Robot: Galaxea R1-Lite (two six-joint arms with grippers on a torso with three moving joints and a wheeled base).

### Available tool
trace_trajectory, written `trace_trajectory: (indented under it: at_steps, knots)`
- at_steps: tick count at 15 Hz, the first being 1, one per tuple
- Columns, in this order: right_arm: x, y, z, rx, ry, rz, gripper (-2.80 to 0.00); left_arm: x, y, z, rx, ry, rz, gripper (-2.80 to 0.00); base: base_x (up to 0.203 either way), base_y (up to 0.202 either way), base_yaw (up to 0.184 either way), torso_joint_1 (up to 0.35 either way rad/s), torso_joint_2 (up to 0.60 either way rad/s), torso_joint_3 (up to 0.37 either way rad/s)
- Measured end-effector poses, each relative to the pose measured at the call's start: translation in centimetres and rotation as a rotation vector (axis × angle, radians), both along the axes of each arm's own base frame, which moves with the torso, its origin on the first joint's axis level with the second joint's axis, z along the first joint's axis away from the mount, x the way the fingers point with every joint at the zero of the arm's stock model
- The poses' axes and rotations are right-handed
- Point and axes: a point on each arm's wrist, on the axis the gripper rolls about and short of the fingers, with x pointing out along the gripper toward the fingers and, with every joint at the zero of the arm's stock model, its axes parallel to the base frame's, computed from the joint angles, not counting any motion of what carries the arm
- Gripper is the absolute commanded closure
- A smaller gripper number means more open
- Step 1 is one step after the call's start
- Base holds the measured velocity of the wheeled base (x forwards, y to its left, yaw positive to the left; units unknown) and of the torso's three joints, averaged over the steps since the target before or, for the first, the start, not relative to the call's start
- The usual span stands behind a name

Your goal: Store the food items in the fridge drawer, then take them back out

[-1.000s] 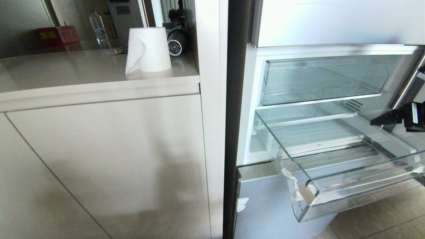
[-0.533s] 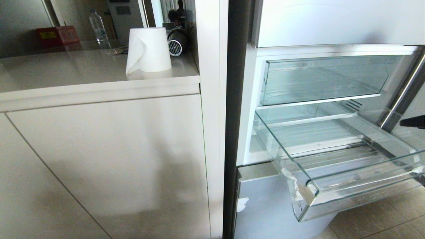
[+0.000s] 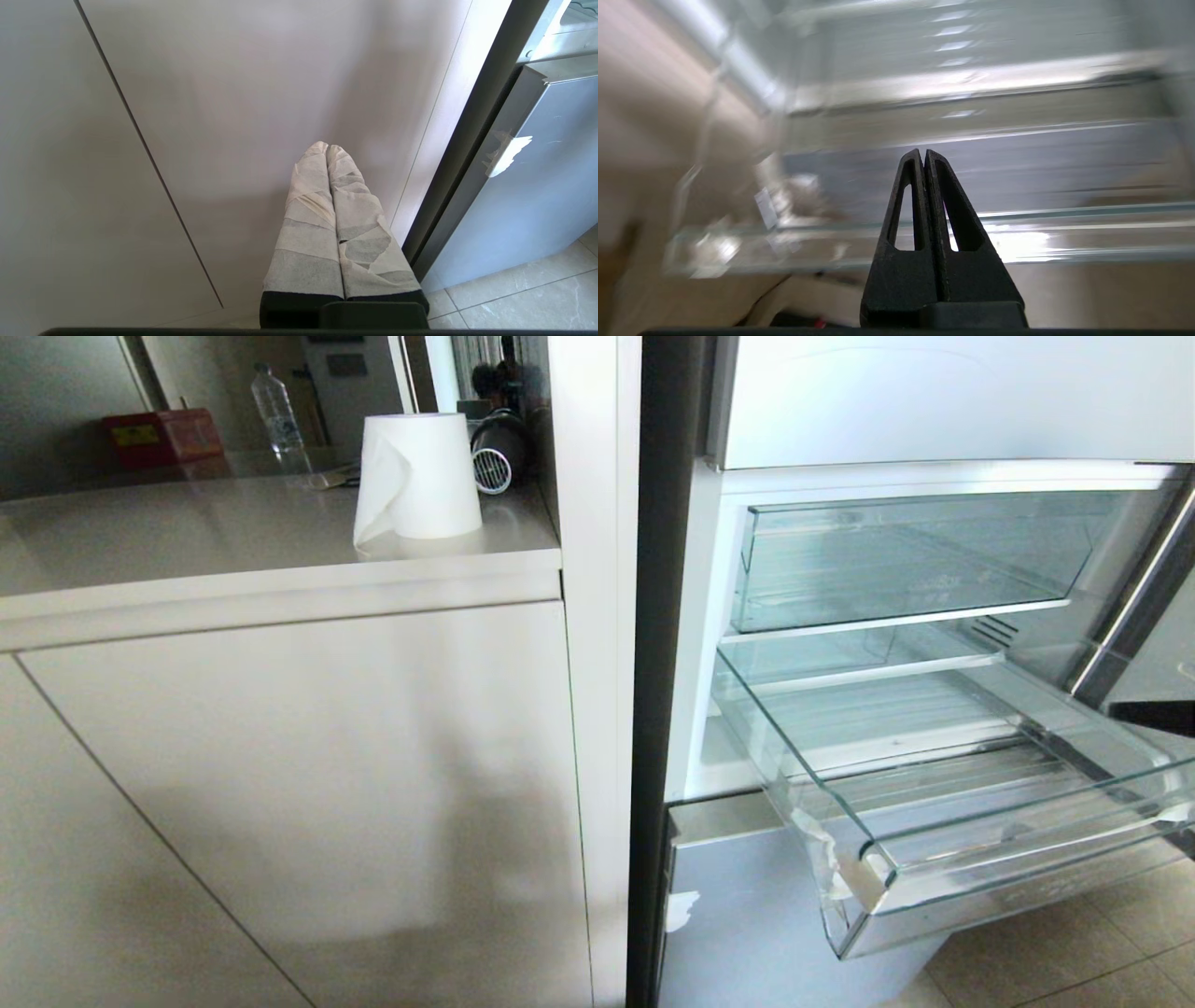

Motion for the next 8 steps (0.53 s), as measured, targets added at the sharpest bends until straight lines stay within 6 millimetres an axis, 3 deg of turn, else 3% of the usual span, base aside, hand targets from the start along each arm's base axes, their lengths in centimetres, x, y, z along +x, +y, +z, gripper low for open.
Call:
trace_trajectory:
  at_steps: [4,8]
  knots:
    - [-0.1,1.2,-2.0,0.029,0.067,0.103,0.0,0.0,0.0,0.0,0.0,0.0,0.0,0.0,0.0,0.0,0.0,0.0,0.0,0.0]
    - [-1.9,1.9,-3.6,0.032,0.082,0.14,0.0,0.0,0.0,0.0,0.0,0.0,0.0,0.0,0.0,0.0,0.0,0.0,0.0,0.0]
